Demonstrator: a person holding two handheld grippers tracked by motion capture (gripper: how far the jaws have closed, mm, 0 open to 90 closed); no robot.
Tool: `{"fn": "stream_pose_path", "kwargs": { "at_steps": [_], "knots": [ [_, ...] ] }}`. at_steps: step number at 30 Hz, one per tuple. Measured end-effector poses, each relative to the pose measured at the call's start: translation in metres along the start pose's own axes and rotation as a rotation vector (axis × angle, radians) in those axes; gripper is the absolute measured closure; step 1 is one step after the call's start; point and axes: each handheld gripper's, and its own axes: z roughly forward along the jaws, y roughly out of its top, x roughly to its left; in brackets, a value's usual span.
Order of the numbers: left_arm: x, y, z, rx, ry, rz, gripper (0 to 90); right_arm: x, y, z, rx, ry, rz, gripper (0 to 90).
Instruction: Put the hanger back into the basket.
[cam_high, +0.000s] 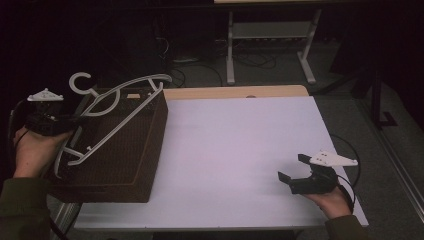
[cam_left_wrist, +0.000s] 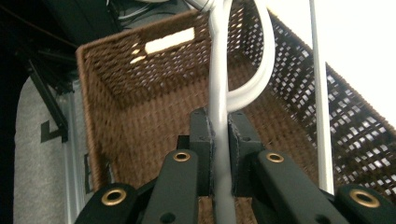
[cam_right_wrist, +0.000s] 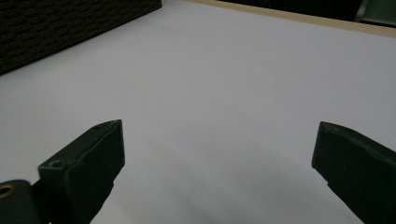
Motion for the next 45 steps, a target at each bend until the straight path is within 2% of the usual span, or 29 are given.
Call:
{"fn": "stream_pose_path", "kwargs": {
  "at_steps": [4, 11, 17, 26, 30, 36, 45],
  "knots": [
    [0.008, -0.011, 0.001, 0.016, 0.014, -0.003, 82.6, -0.001, 0.000, -0.001, -0.002, -0.005, 0.002, 2.0],
    [0.024, -0.029, 0.002, 0.037, 0.037, -0.036, 82.6, 0.000, 0.000, 0.001, 0.002, -0.007, -0.002, 2.0],
    [0.034, -0.038, 0.005, 0.058, 0.046, -0.050, 82.6, -0.001, 0.000, 0.001, 0.006, -0.010, -0.001, 2.1],
    [0.032, -0.040, 0.014, 0.102, 0.045, -0.025, 82.5, -0.001, 0.000, 0.001, 0.005, -0.014, -0.001, 2.2],
    [0.029, -0.038, 0.021, 0.124, 0.026, 0.002, 82.4, -0.002, 0.000, 0.000, 0.004, -0.015, 0.001, 2.3],
    [0.026, -0.036, 0.031, 0.163, 0.036, 0.025, 82.3, -0.002, 0.000, 0.001, 0.004, -0.015, -0.001, 2.3],
    [0.028, -0.037, 0.042, 0.187, 0.023, 0.017, 81.5, -0.002, 0.000, 0.000, 0.003, -0.016, 0.000, 2.4]
  ]
}}
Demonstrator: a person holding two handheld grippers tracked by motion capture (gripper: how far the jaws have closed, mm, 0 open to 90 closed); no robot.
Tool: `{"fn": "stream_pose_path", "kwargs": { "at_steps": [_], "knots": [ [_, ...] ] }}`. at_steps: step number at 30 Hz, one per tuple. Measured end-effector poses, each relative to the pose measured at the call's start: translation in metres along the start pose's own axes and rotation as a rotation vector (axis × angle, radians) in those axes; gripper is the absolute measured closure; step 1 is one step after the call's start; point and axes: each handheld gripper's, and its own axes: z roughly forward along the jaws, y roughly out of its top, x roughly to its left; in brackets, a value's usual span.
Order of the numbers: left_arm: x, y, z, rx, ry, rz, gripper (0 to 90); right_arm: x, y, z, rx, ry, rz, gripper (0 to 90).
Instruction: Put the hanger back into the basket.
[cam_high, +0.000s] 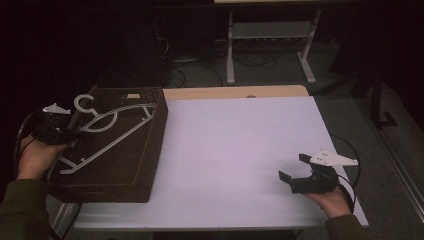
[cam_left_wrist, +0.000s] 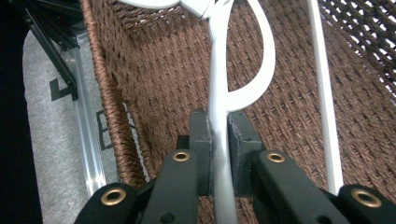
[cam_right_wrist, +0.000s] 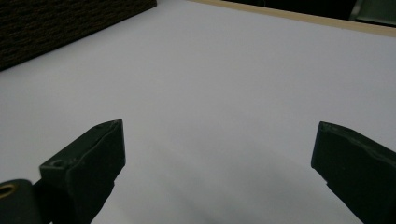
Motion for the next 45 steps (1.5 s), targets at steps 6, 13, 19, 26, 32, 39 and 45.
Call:
{"fn": "stream_pose_path", "kwargs": {
  "at_steps": [6, 13, 19, 26, 32, 39, 45],
  "knots": [
    [0.003, -0.005, 0.002, -0.034, -0.017, -0.027, 64.9, -0.001, 0.000, -0.001, -0.002, -0.005, -0.001, 2.4],
    [0.002, -0.002, -0.007, -0.104, -0.059, -0.066, 51.7, -0.001, 0.000, -0.001, -0.003, -0.006, 0.000, 2.4],
    [-0.007, 0.004, -0.016, -0.163, -0.100, -0.080, 41.3, -0.002, 0.000, -0.001, -0.005, -0.002, 0.007, 2.4],
    [-0.022, 0.011, -0.023, -0.237, -0.139, -0.108, 28.7, -0.002, 0.001, -0.002, -0.013, 0.005, 0.009, 2.4],
    [-0.040, 0.011, -0.030, -0.331, -0.181, -0.118, 22.3, 0.001, 0.006, -0.001, -0.022, 0.016, 0.004, 2.4],
    [-0.062, 0.012, -0.037, -0.404, -0.227, -0.101, 17.6, 0.004, 0.016, -0.001, -0.051, 0.038, -0.001, 2.4],
    [-0.082, 0.013, -0.038, -0.454, -0.271, -0.079, 15.7, 0.006, 0.027, 0.001, -0.070, 0.054, -0.015, 2.3]
  ]
}}
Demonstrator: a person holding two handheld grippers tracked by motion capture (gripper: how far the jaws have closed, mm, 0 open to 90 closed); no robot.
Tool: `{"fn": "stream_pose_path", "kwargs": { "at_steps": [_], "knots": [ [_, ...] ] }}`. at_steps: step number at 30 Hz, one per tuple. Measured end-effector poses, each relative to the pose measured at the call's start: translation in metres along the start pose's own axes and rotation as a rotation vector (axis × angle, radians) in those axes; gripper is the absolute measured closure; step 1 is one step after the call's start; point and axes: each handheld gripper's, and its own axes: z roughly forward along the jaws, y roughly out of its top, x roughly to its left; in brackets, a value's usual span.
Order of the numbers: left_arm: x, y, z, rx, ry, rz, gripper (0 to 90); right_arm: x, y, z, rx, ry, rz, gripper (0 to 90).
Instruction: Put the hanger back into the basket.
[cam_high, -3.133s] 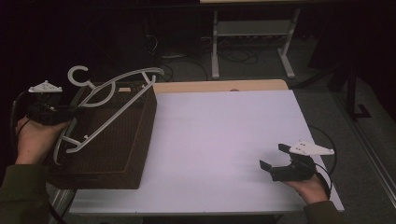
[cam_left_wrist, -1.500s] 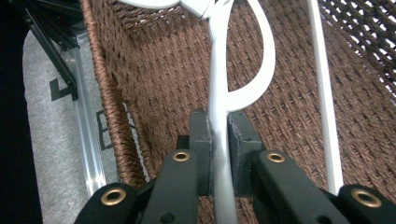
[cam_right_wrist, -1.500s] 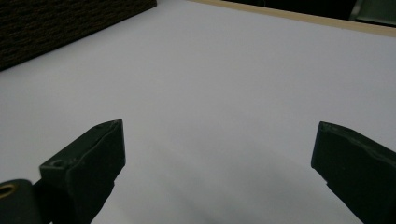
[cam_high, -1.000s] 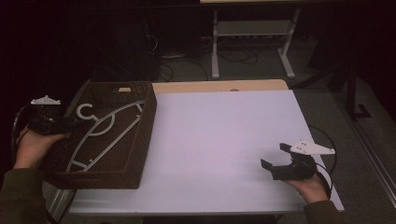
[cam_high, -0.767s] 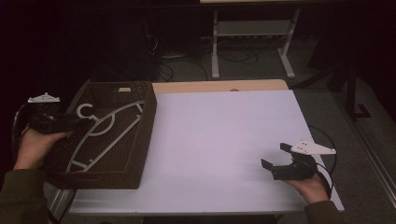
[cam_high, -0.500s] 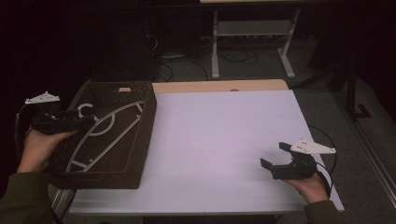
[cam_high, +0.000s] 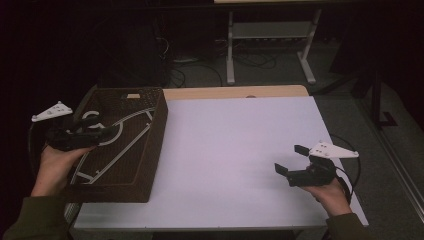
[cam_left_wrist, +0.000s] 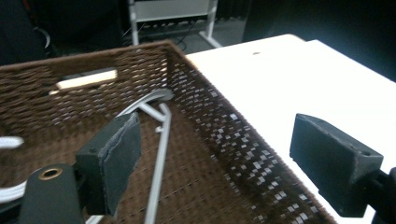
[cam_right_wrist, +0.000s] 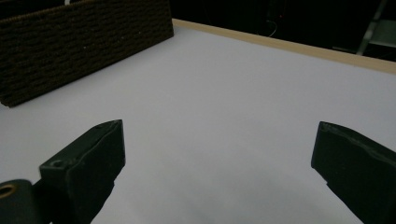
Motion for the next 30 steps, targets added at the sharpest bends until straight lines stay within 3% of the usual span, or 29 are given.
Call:
{"fn": "stream_pose_path", "kwargs": {
  "at_steps": [15, 27, 30],
  "knots": [
    [-0.053, -0.007, 0.034, -0.110, -0.136, 0.019, 13.3, 0.009, 0.033, 0.011, -0.072, 0.059, -0.015, 1.7],
    [-0.084, -0.011, 0.053, -0.197, -0.229, 0.048, 4.8, 0.011, 0.056, 0.010, -0.127, 0.078, -0.024, 1.1],
    [-0.086, -0.012, 0.055, -0.194, -0.227, 0.049, 3.0, 0.011, 0.061, 0.011, -0.139, 0.088, -0.028, 0.9]
  ]
}}
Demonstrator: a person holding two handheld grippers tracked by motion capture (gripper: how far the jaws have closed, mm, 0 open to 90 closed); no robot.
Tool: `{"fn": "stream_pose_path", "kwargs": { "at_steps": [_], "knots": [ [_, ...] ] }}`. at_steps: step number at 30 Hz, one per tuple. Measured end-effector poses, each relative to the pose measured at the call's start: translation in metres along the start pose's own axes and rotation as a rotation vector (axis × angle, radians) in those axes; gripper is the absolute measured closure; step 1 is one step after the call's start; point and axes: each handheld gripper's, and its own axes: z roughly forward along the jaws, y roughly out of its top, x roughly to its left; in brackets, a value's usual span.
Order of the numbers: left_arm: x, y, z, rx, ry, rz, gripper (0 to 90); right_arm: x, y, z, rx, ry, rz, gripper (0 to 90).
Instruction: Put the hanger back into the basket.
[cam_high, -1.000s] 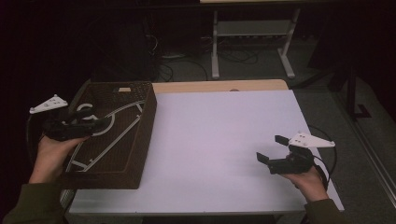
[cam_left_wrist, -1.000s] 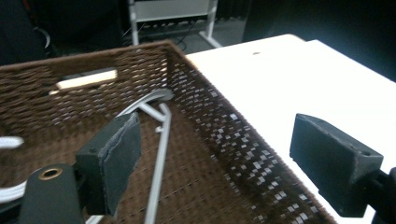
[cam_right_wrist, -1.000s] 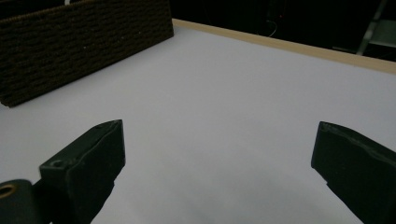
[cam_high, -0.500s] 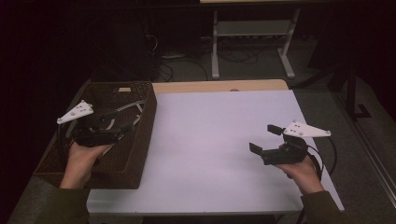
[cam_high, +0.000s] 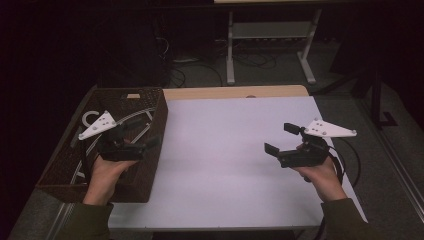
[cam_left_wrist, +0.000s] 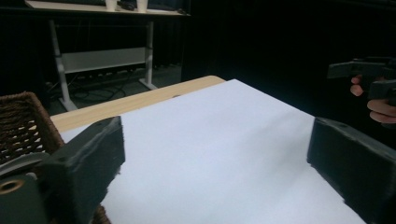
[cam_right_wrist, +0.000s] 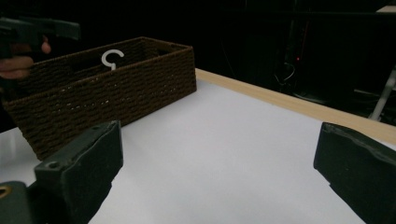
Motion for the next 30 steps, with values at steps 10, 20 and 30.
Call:
{"fn": "stream_pose_path", "kwargs": {
  "at_steps": [10, 20, 30],
  "knots": [
    [-0.007, -0.007, 0.007, -0.031, -0.034, 0.002, 2.0, 0.003, 0.016, 0.002, -0.044, 0.028, -0.002, 0.4],
    [-0.009, -0.013, 0.012, -0.026, -0.056, 0.016, 2.0, 0.004, 0.020, -0.002, -0.073, 0.036, -0.006, 0.4],
    [-0.008, -0.015, 0.011, -0.030, -0.062, 0.008, 2.0, 0.003, 0.018, -0.002, -0.064, 0.033, -0.011, 0.4]
  ]
}}
